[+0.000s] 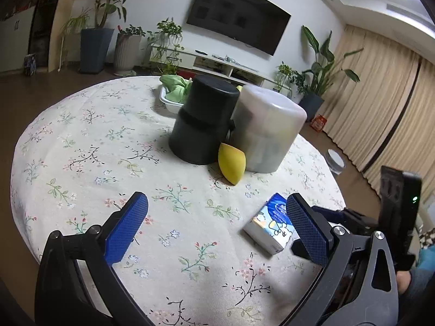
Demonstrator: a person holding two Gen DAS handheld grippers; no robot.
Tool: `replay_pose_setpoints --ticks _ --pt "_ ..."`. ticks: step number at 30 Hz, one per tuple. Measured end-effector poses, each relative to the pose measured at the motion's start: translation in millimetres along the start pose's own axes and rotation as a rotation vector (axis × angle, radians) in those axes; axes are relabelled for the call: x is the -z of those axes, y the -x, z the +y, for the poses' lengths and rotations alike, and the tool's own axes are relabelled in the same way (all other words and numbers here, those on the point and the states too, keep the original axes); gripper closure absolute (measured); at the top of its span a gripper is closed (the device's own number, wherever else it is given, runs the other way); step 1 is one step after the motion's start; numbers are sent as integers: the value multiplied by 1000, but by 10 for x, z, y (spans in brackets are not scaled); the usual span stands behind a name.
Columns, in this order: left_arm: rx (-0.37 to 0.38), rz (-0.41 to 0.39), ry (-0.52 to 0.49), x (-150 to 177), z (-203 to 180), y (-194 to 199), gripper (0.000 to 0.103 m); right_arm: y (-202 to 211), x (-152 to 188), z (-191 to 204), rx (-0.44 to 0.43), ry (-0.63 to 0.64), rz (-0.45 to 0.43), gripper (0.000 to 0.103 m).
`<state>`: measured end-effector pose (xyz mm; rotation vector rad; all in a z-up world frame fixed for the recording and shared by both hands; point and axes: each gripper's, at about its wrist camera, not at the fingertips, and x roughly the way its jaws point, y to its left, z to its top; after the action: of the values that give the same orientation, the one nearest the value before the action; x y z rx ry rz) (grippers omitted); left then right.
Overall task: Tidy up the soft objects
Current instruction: 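Move both tools back toward the blue tissue pack and yellow makeup sponge, then grasp the blue tissue pack with the right tool while the left tool grasps the yellow makeup sponge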
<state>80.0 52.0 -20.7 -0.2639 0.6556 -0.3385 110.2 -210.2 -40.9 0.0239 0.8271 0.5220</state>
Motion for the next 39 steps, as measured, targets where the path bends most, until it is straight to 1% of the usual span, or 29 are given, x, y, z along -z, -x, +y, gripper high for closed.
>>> replay_pose_setpoints --ticks 2,5,9,10,12,13,15,16,19,21,23,26,29,31,33,34,36,37,39 --pt "3 -4 16 -4 30 3 0 -85 -49 7 26 6 26 0" --pt "-3 -4 11 -2 27 -8 0 -286 -95 25 55 15 120 0" --pt "-16 7 11 0 33 -40 0 -325 -104 84 71 53 142 0" --pt "-22 12 14 0 40 -52 0 -308 -96 83 82 53 136 6" --pt "-25 29 22 -5 49 -79 0 -260 -79 64 120 63 118 25" --pt "-26 39 22 -9 39 -93 0 -244 -71 51 135 71 114 25" --pt "-32 58 18 -11 17 -129 0 -210 -56 5 120 65 107 25" --pt "-31 66 12 -14 2 -149 0 -198 -52 0 129 66 106 25" --pt "-42 97 -26 -43 -102 -238 0 -136 -24 -54 129 45 92 25" --pt "-80 133 -52 -94 -204 -373 0 -64 19 -127 148 25 78 25" --pt "-119 164 -73 -157 -305 -549 0 26 47 -266 160 -21 62 25" --pt "-155 196 -125 -224 -484 -821 0 136 58 -430 175 -78 35 25" --pt "-172 211 -172 -251 -607 -1037 0 127 60 -533 178 -101 38 25" --pt "-181 234 -178 -280 -635 -1186 5 120 56 -531 176 -93 29 25" --pt "-205 249 -167 -318 -617 -1300 33 104 68 -538 177 -79 28 25" --pt "-214 261 -157 -328 -596 -1343 36 102 74 -537 177 -72 26 25" --pt "-226 292 -124 -320 -527 -1430 36 99 71 -548 173 -68 24 25" --pt "-237 303 -122 -296 -512 -1460 36 103 64 -555 173 -68 22 25" --pt "-255 301 -139 -287 -547 -1474 36 121 85 -546 173 -66 18 25"
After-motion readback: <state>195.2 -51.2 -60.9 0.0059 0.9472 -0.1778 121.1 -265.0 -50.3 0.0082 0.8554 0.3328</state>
